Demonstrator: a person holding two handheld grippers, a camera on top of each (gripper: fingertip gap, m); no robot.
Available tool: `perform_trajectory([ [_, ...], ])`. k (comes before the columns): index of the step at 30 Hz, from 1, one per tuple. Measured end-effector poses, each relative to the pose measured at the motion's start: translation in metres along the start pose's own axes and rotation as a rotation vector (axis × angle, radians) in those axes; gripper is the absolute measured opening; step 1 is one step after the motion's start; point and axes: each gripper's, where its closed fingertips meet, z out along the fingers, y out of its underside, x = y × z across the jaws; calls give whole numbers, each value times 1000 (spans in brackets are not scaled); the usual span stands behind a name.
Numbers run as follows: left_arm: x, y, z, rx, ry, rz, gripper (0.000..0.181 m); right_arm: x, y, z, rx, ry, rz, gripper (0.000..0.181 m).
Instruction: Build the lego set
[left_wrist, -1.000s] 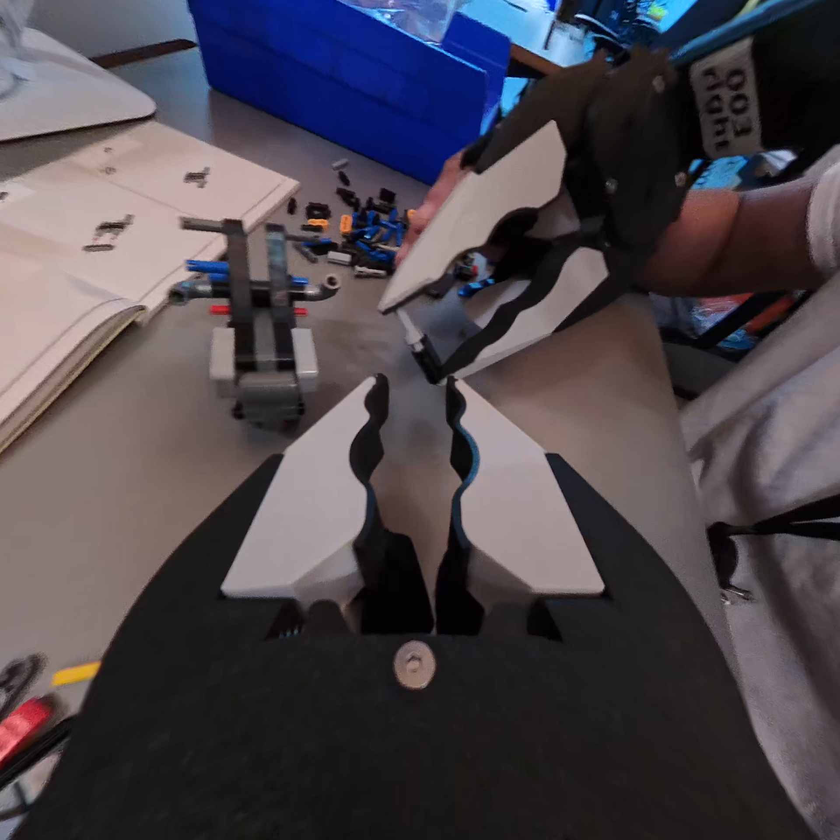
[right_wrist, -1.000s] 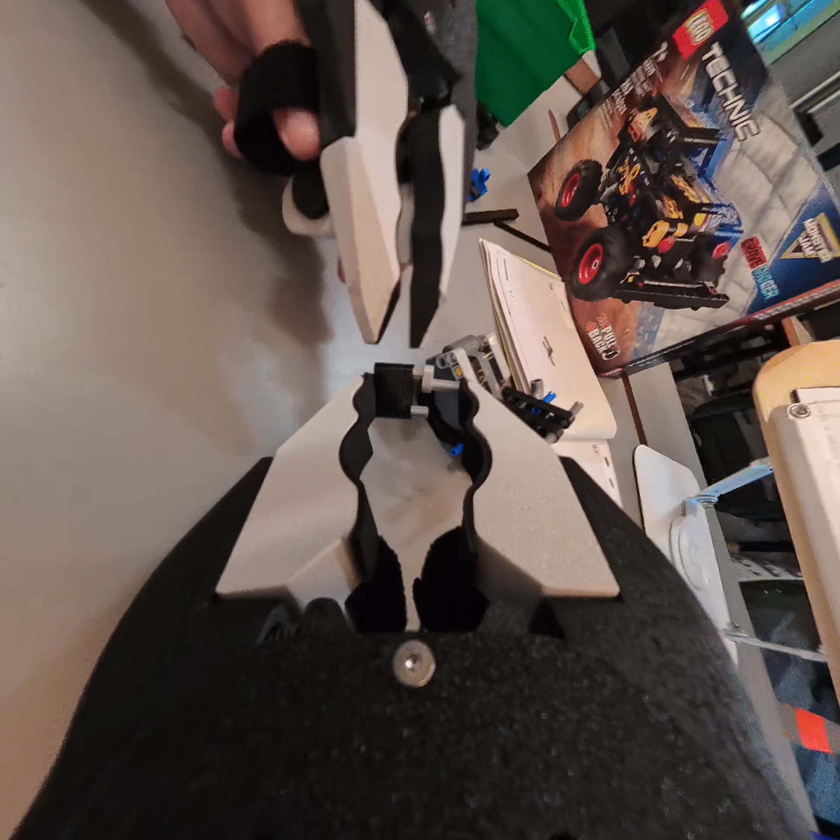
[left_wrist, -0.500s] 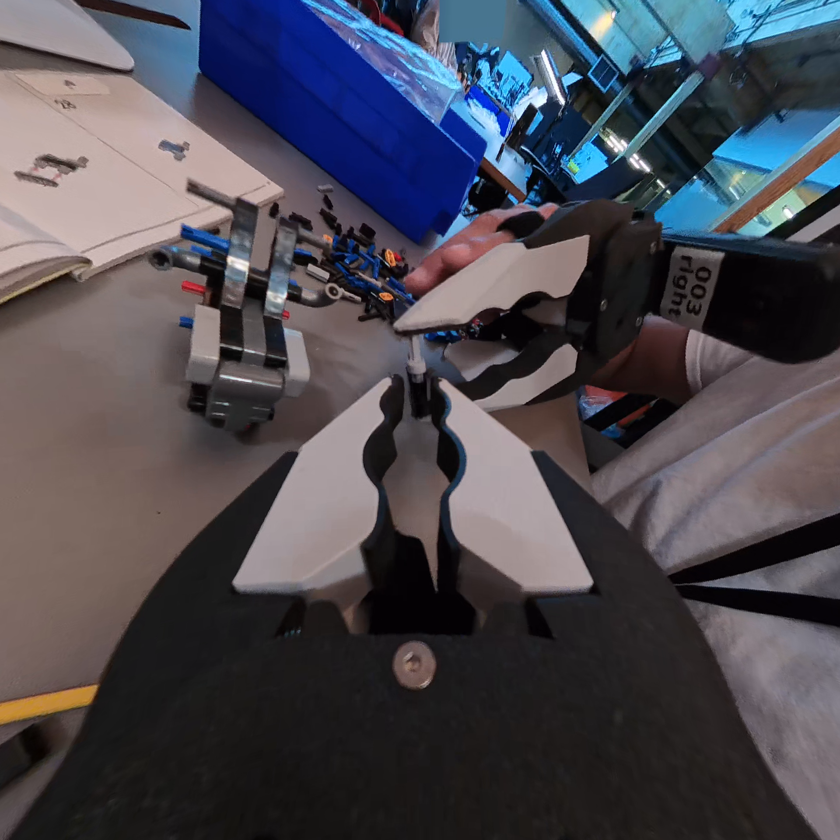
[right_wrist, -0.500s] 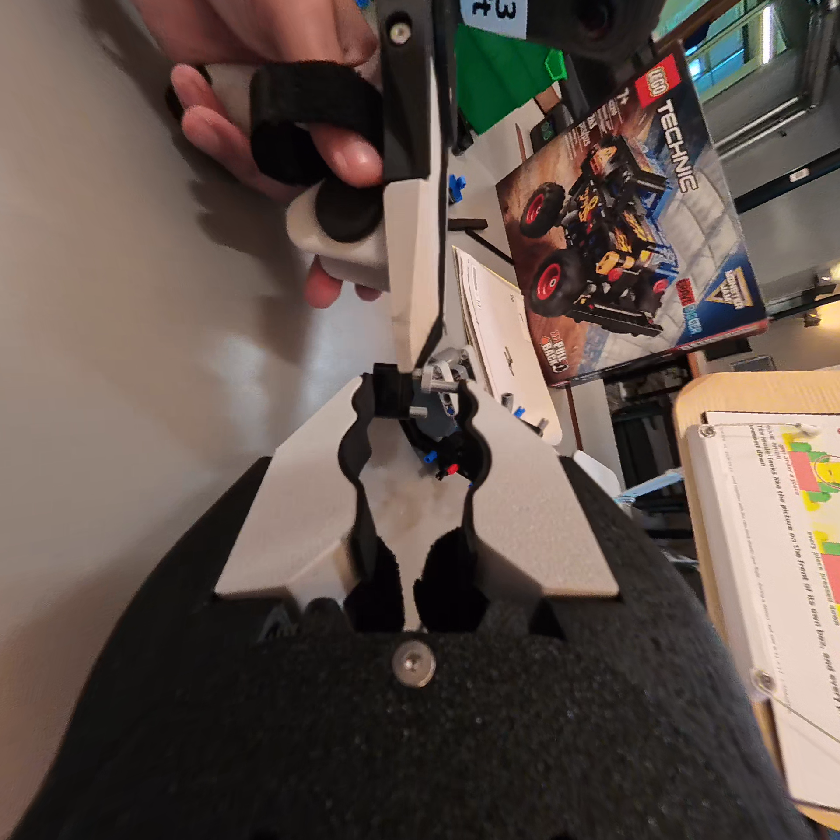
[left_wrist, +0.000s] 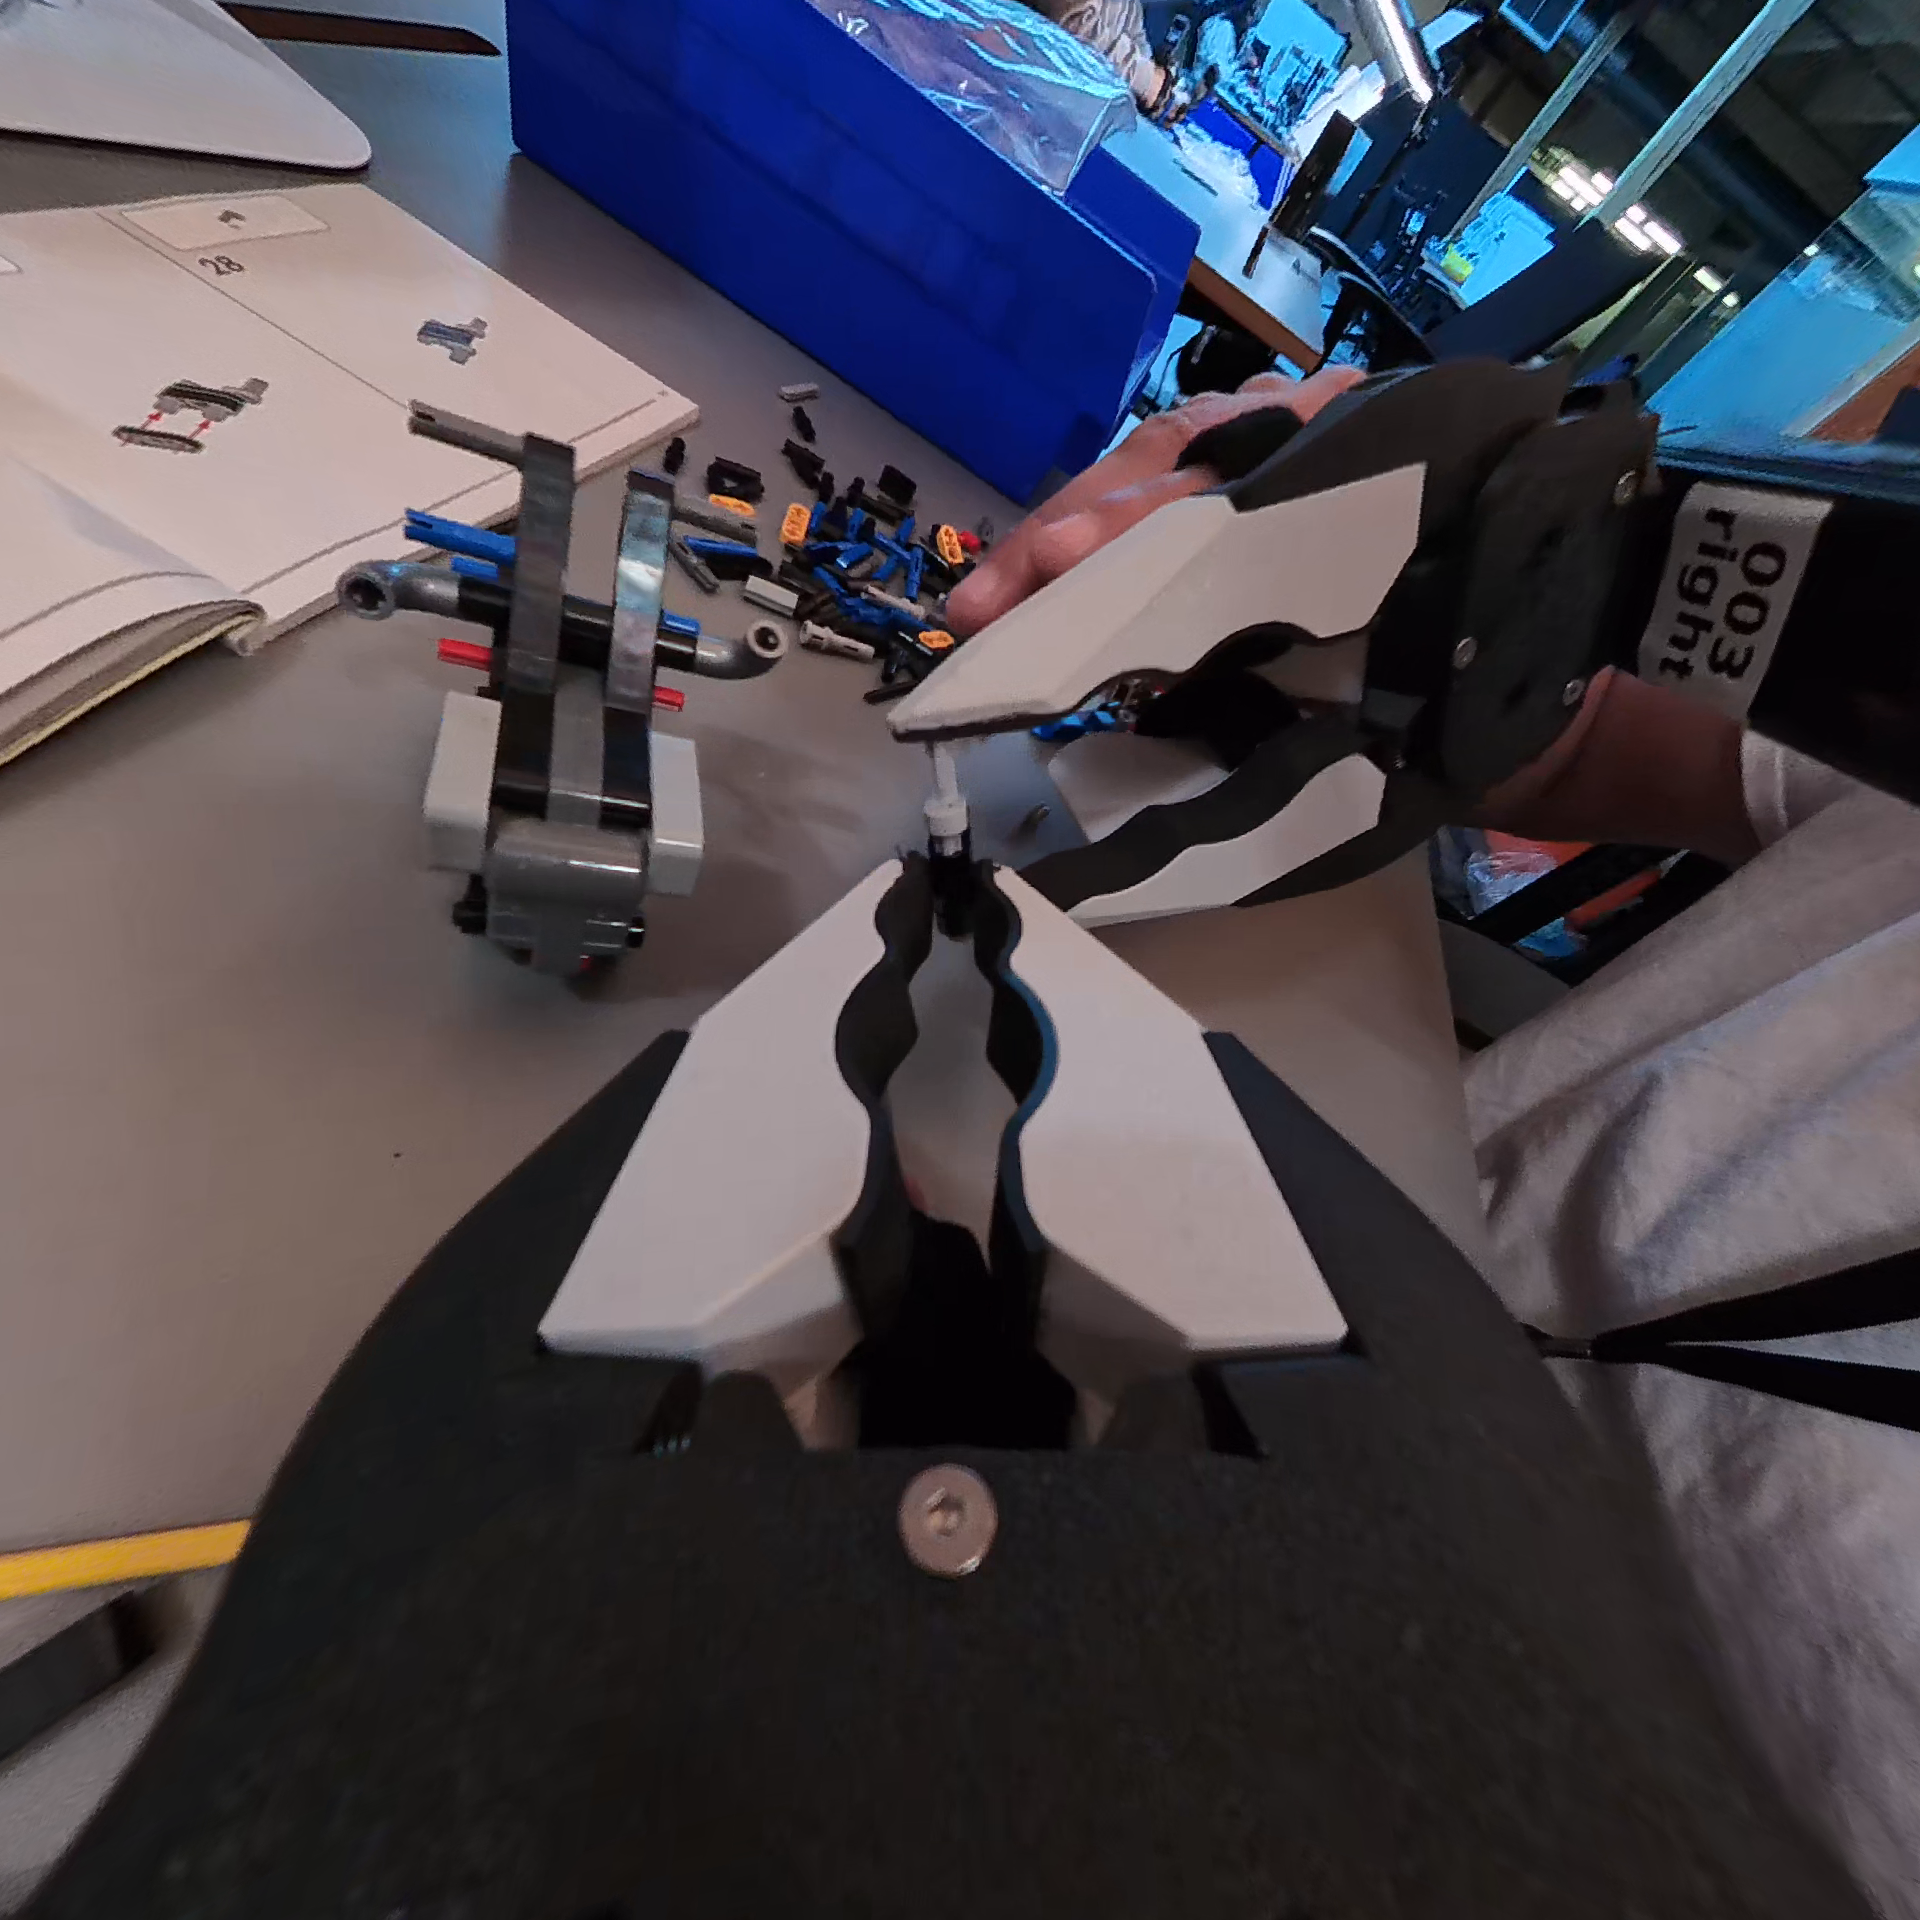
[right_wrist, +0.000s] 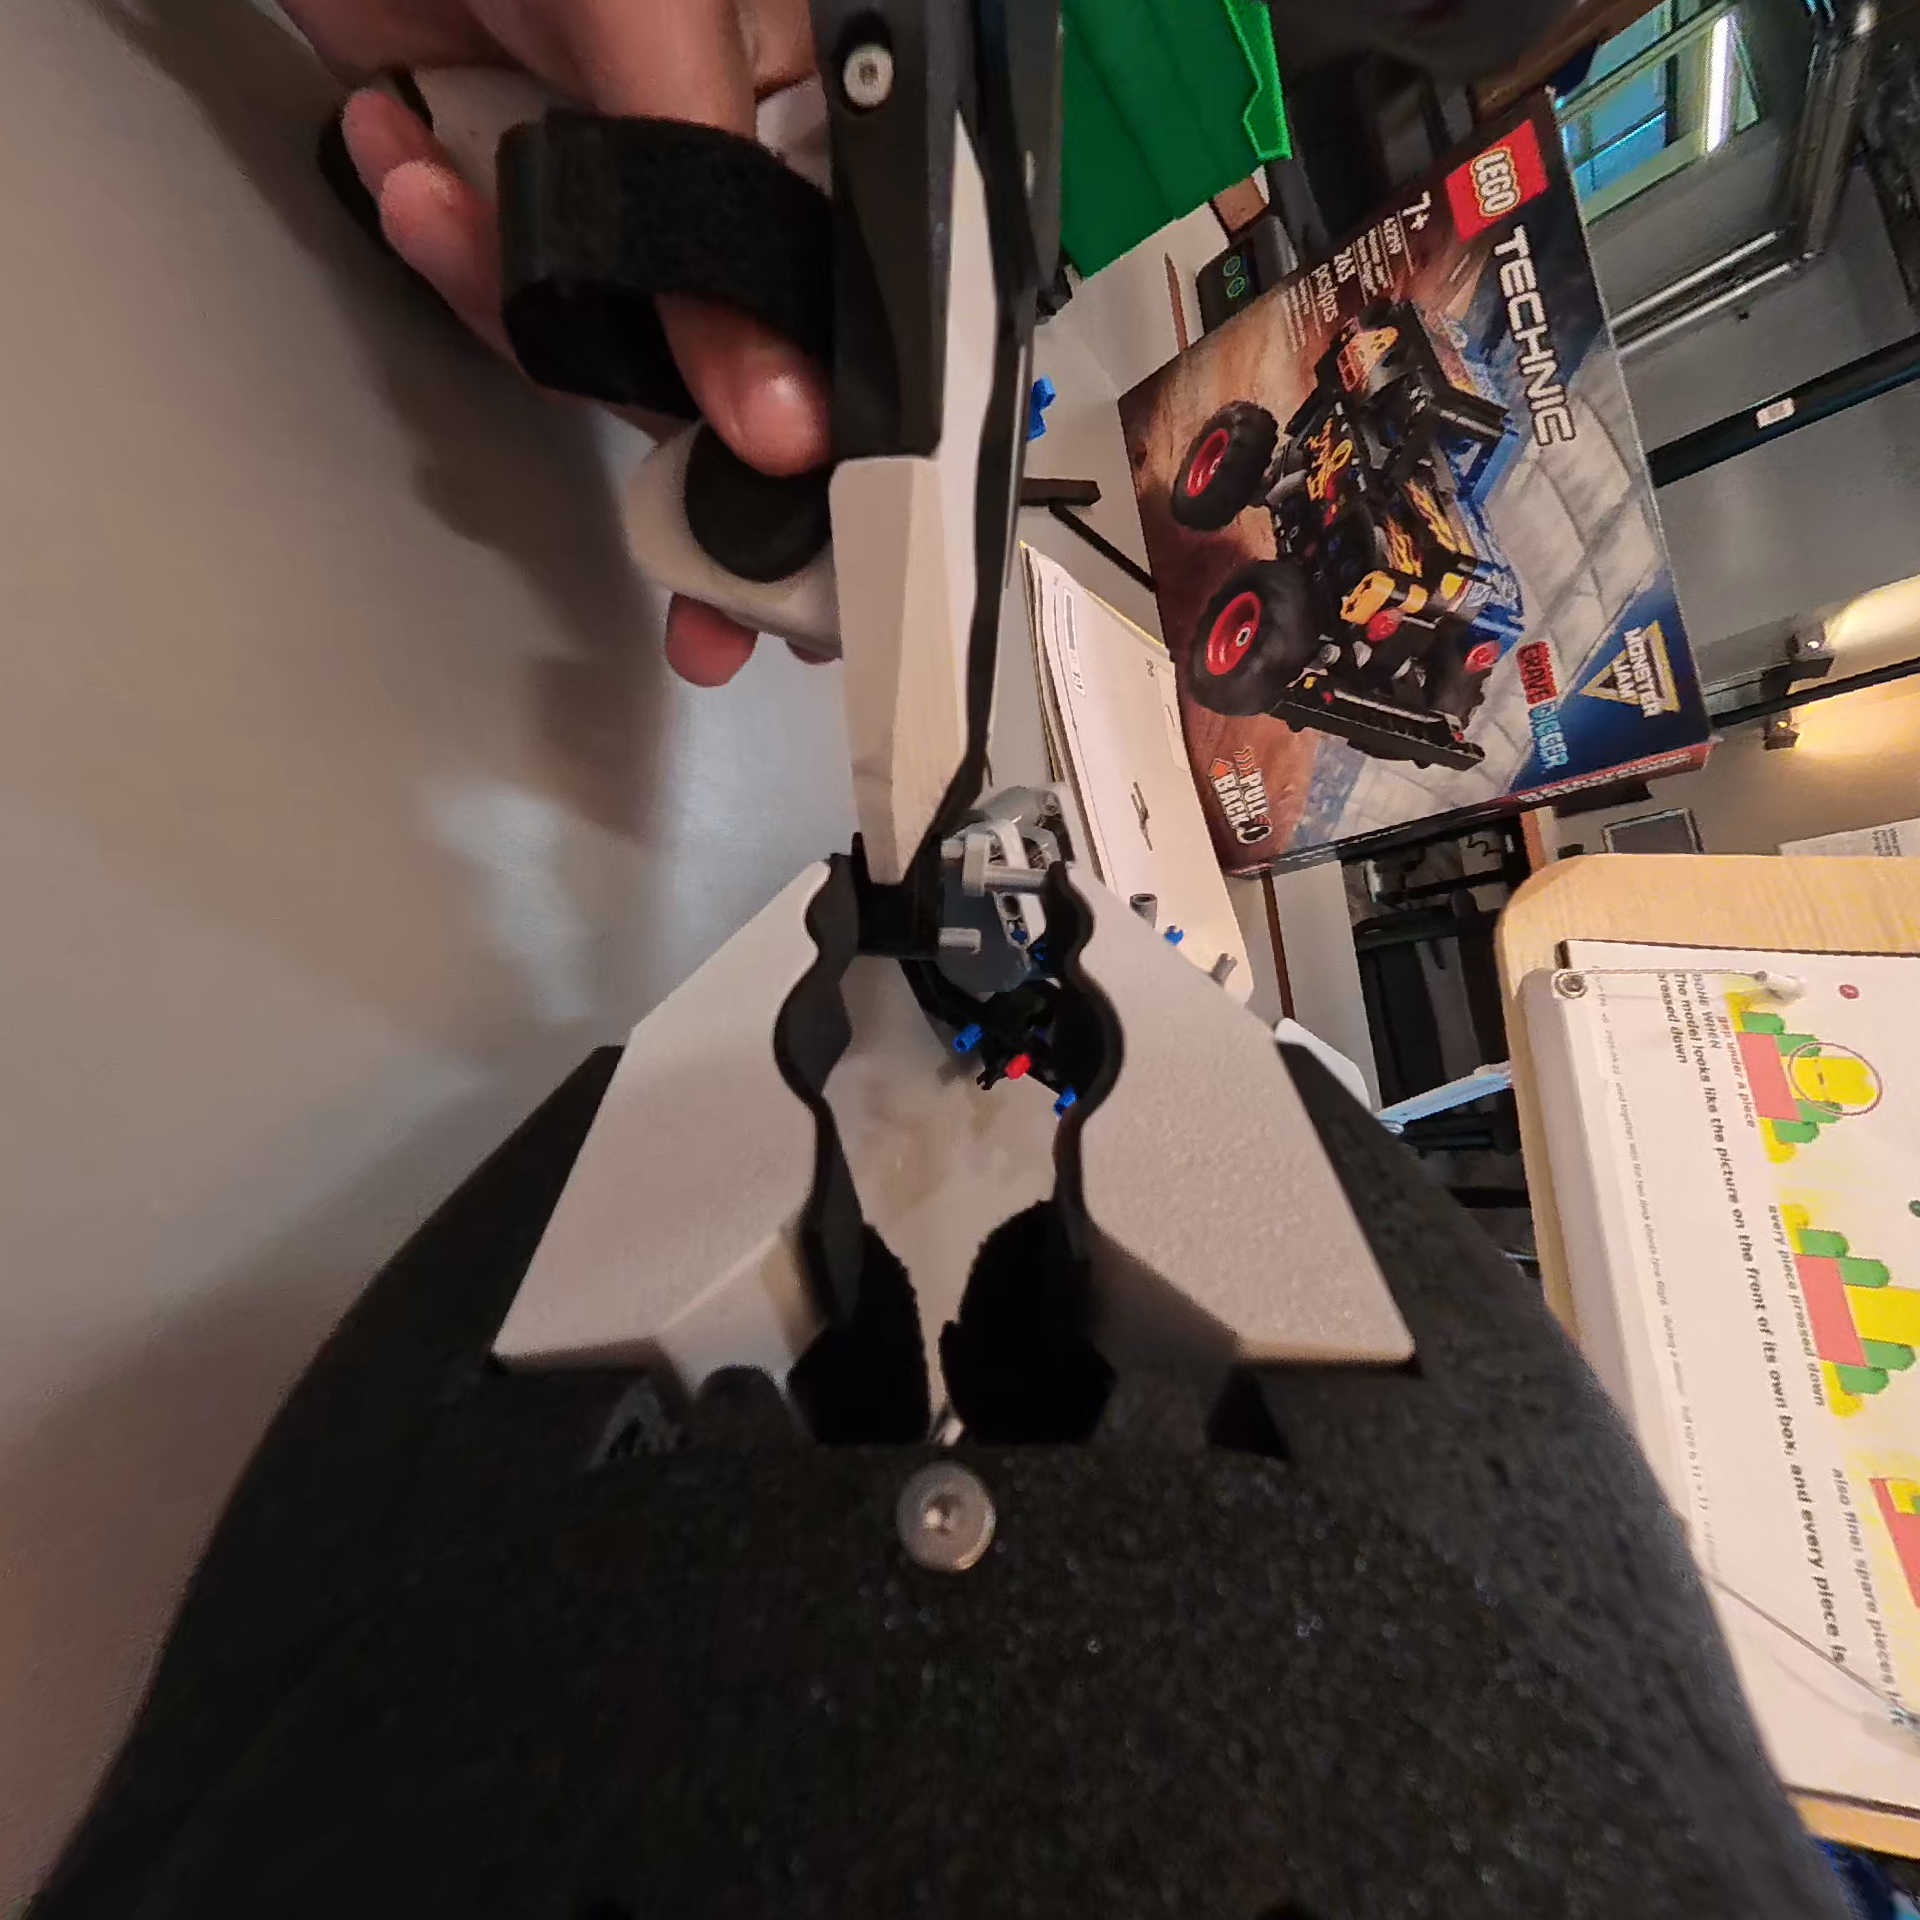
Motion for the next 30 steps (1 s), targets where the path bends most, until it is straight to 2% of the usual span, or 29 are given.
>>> perform_trajectory([
  [30, -1, 7, 4, -42, -43, 48, 5, -12, 4, 2, -53, -29, -94, 34],
])
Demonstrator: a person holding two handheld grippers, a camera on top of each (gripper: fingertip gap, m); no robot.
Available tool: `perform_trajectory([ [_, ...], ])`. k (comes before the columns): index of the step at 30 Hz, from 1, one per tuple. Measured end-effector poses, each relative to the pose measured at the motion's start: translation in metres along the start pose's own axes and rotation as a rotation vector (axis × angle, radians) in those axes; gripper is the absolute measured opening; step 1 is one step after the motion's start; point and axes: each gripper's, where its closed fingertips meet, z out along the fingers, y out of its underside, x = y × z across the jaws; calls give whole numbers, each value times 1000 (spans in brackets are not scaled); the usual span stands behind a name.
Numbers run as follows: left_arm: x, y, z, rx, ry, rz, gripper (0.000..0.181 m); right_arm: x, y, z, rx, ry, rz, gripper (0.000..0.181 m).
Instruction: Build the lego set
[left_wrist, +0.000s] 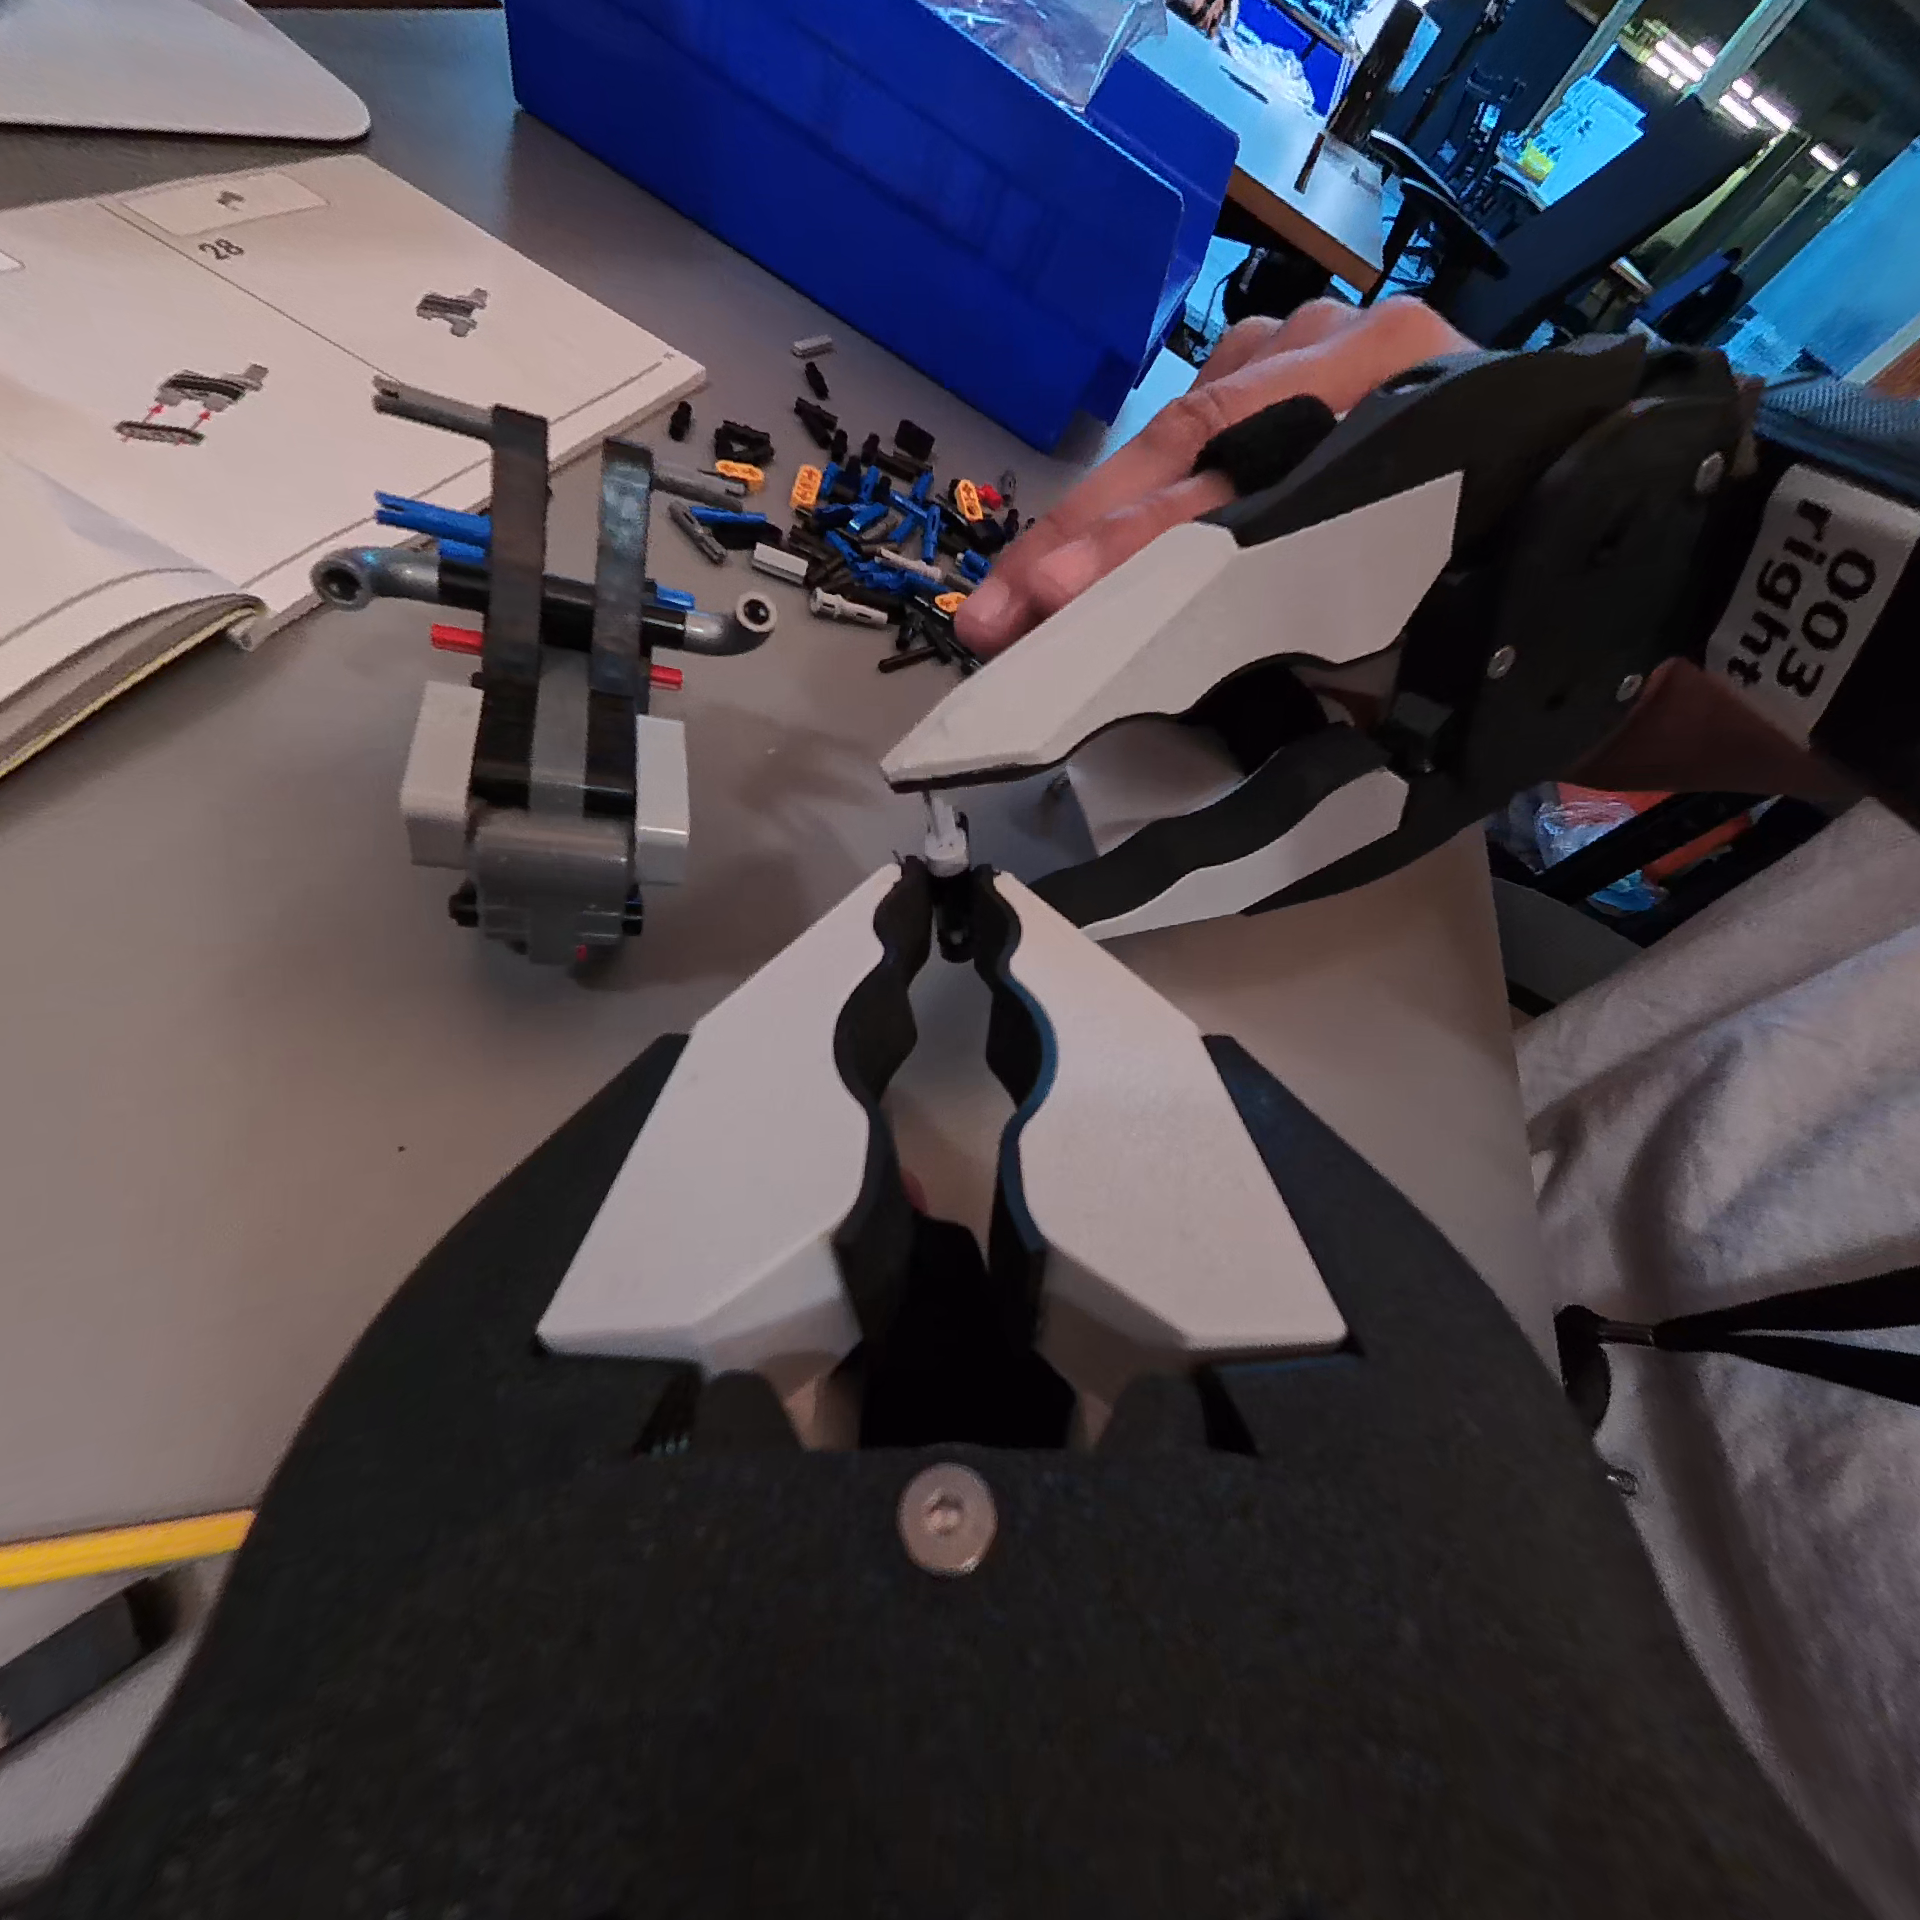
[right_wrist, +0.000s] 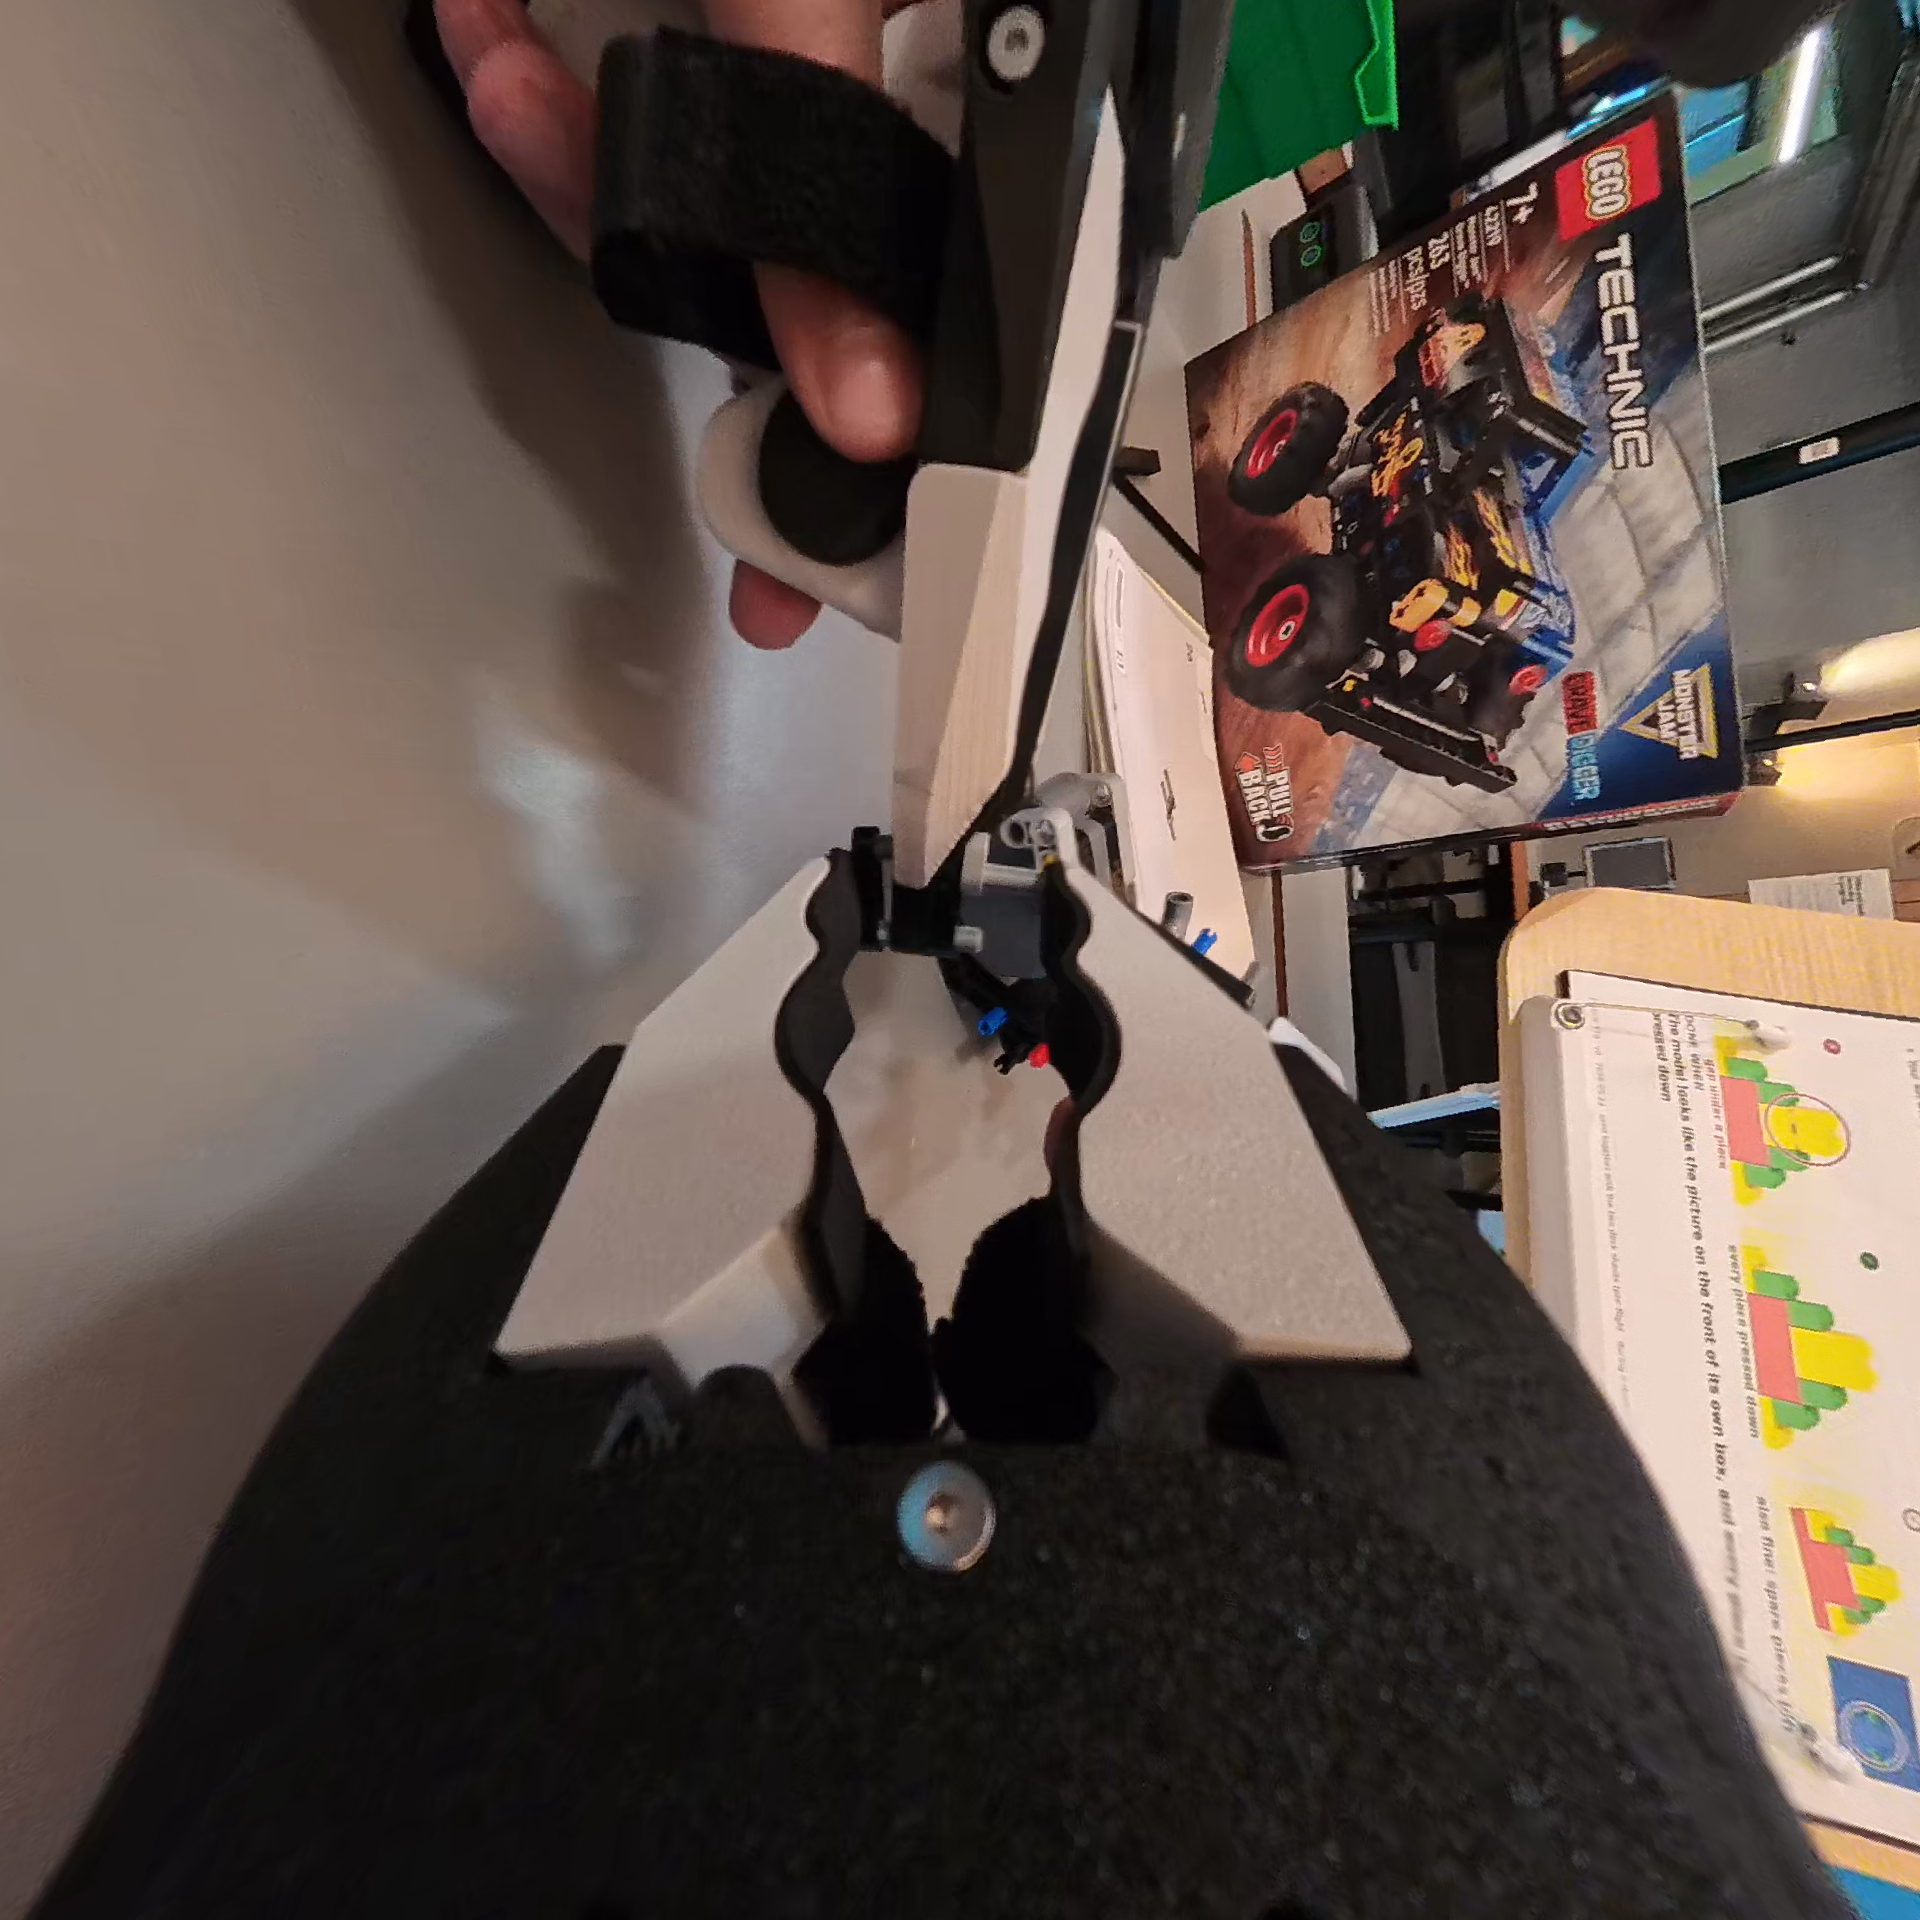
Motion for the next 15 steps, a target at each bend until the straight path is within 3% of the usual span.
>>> perform_trajectory([
  [7, 1, 1, 1, -5, 4, 2, 5, -1, 0, 0, -1, -19, 20, 35],
  [15, -4, -20, -15, 115, 81, -51, 18, 25, 5, -1, 113, -11, 335, 35],
])
